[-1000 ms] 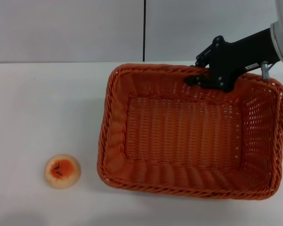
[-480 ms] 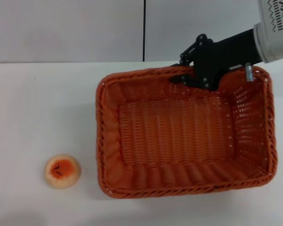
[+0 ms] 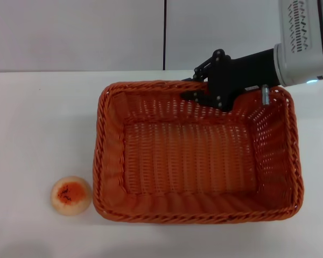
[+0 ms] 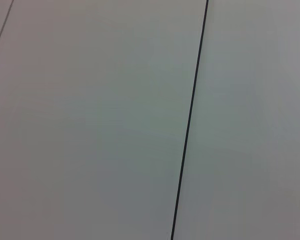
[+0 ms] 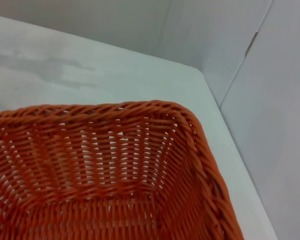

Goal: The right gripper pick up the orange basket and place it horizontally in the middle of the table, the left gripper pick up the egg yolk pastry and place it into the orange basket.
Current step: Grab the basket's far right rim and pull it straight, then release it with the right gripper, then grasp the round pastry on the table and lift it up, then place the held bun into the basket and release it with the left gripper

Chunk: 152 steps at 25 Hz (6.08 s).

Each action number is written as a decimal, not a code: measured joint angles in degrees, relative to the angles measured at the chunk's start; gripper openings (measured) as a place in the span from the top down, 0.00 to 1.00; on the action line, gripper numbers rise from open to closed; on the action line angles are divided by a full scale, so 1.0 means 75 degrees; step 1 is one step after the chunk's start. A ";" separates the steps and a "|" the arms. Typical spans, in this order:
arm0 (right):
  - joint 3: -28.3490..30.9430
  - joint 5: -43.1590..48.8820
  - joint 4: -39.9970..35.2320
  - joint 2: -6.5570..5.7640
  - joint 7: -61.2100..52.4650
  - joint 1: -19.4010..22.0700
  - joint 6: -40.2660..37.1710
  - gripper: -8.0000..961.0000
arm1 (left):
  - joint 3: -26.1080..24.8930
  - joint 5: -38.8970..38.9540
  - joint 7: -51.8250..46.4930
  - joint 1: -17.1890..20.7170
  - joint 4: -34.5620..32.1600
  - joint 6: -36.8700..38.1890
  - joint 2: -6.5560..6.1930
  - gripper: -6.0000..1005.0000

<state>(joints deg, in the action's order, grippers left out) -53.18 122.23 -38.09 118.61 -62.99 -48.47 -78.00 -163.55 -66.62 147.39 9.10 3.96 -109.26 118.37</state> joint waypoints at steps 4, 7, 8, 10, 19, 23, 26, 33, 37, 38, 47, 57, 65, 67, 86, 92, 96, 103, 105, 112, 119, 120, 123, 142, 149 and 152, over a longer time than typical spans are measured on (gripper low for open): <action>0.0000 -0.0004 0.0050 0.0006 0.0062 0.0032 0.0108 0.81 | 0.0017 -0.0001 0.0002 -0.0058 -0.0008 0.0005 0.0002 0.22; 0.0000 -0.0007 0.0030 0.0006 0.0066 0.0060 0.0145 0.81 | 0.0028 -0.0001 0.0008 -0.0124 -0.0008 0.0006 0.0002 0.22; 0.0001 -0.0007 0.0020 0.0006 0.0067 0.0067 0.0153 0.81 | 0.0032 -0.0001 0.0007 -0.0132 -0.0007 0.0005 0.0003 0.22; -0.0003 0.0004 -0.0004 0.0006 0.0070 0.0072 0.0144 0.81 | 0.0033 -0.0001 0.0005 -0.0137 -0.0007 0.0003 0.0002 0.22; -0.0119 -0.0201 0.0050 0.0023 0.0513 0.0116 0.0167 0.77 | 0.0024 0.0000 0.0005 -0.0158 -0.0023 0.0043 0.0013 0.22; -0.0180 -0.0329 0.0057 0.0029 0.0524 0.0116 0.0174 0.63 | 0.0034 0.0000 0.0008 -0.0205 -0.0025 0.0062 0.0014 0.22; -0.0183 -0.0435 0.0054 0.0029 0.0526 0.0120 0.0178 0.57 | 0.0041 0.0000 0.0012 -0.0233 -0.0025 0.0077 0.0014 0.22; -0.0180 -0.1723 -0.0477 0.0039 0.0489 0.0716 -0.0126 0.50 | 0.0153 -0.0008 0.0017 -0.0299 -0.0014 0.0163 -0.0005 0.22; -0.0178 -0.3227 -0.1198 0.0033 -0.0017 0.1556 -0.0574 0.50 | 0.0827 -0.0013 -0.0451 -0.0209 0.0446 0.0186 -0.0051 0.22; -0.0176 -0.3592 -0.1326 0.0034 -0.0138 0.1800 -0.0712 0.50 | 0.0958 -0.0013 -0.0573 -0.0180 0.0610 0.0209 -0.0056 0.22; -0.0071 -0.7058 -0.0785 0.0041 0.0398 0.3875 -0.1566 0.50 | 0.1580 -0.1261 -0.2159 -0.0039 0.2793 0.0860 -0.0092 0.22; 0.0465 -0.8617 0.0624 0.0042 0.1482 0.4848 -0.2265 0.50 | 0.1558 -0.3257 -0.3342 -0.0395 0.4243 0.1269 -0.0092 0.22; 0.0870 -0.8626 0.1091 0.0037 0.1497 0.4862 -0.2499 0.50 | 0.1667 -0.4683 -0.3411 -0.1115 0.3971 0.1882 -0.0030 0.22; 0.0891 -0.8615 0.1142 0.0035 0.1499 0.4897 -0.2539 0.50 | 0.1669 -0.4980 -0.3240 -0.1311 0.3682 0.2060 -0.0033 0.22; 0.0894 -0.8570 0.1328 0.0008 0.1740 0.4835 -0.2427 0.50 | 0.2266 -0.5225 -0.2786 -0.1825 0.2449 0.3129 -0.0025 0.22; 0.0909 -0.8562 0.1424 0.0005 0.1880 0.4835 -0.2370 0.50 | 0.2182 -0.5177 -0.2777 -0.1856 0.2425 0.3115 -0.0021 0.23; 0.0912 -0.8562 0.1424 0.0005 0.1899 0.4854 -0.2343 0.50 | 0.2145 -0.5164 -0.2776 -0.1857 0.2449 0.3096 -0.0023 0.31; 0.0915 -0.8562 0.1423 0.0006 0.1908 0.4877 -0.2289 0.50 | 0.2118 -0.5136 -0.2702 -0.1832 0.2488 0.3026 -0.0018 0.60; 0.0915 -0.8562 0.1423 0.0006 0.1916 0.4871 -0.2289 0.50 | 0.2095 -0.5135 -0.2701 -0.1807 0.2505 0.2976 -0.0027 0.67; 0.0915 -0.8583 0.1423 0.0016 0.1919 0.4855 -0.2289 0.50 | 0.0777 -0.5131 -0.2697 -0.1496 0.2726 0.2618 -0.0074 0.83; 0.0915 -0.8585 0.1423 0.0018 0.1919 0.4834 -0.2294 0.50 | -0.0221 -0.4761 -0.2777 -0.1309 0.2869 0.2300 -0.0068 0.87; 0.0915 -0.8585 0.1423 0.0018 0.1919 0.4834 -0.2294 0.50 | -0.0229 -0.4481 -0.2789 -0.1290 0.2875 0.2135 -0.0068 0.87; 0.0915 -0.8598 0.1425 0.0019 0.1919 0.4818 -0.2302 0.50 | -0.0237 -0.4194 -0.2784 -0.1405 0.2875 0.1514 -0.0062 0.89; 0.0977 -0.8641 0.1671 0.0041 0.1932 0.4737 -0.2774 0.50 | 0.1463 -0.3777 -0.2276 -0.3380 0.1798 0.0486 0.0049 0.94; 0.1002 -0.8646 0.1715 0.0041 0.1932 0.4740 -0.2784 0.50 | 0.2538 -0.3759 -0.1896 -0.3675 0.1445 0.0834 0.0051 0.94; 0.1011 -0.8646 0.1716 0.0041 0.1932 0.4734 -0.2778 0.50 | 0.2602 -0.3753 -0.1874 -0.3700 0.1360 0.0937 0.0056 0.88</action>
<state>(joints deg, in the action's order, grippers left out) -45.60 57.38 -25.22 118.92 -48.50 -12.97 -98.84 -144.03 -94.77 133.34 -18.65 14.16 -102.24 118.79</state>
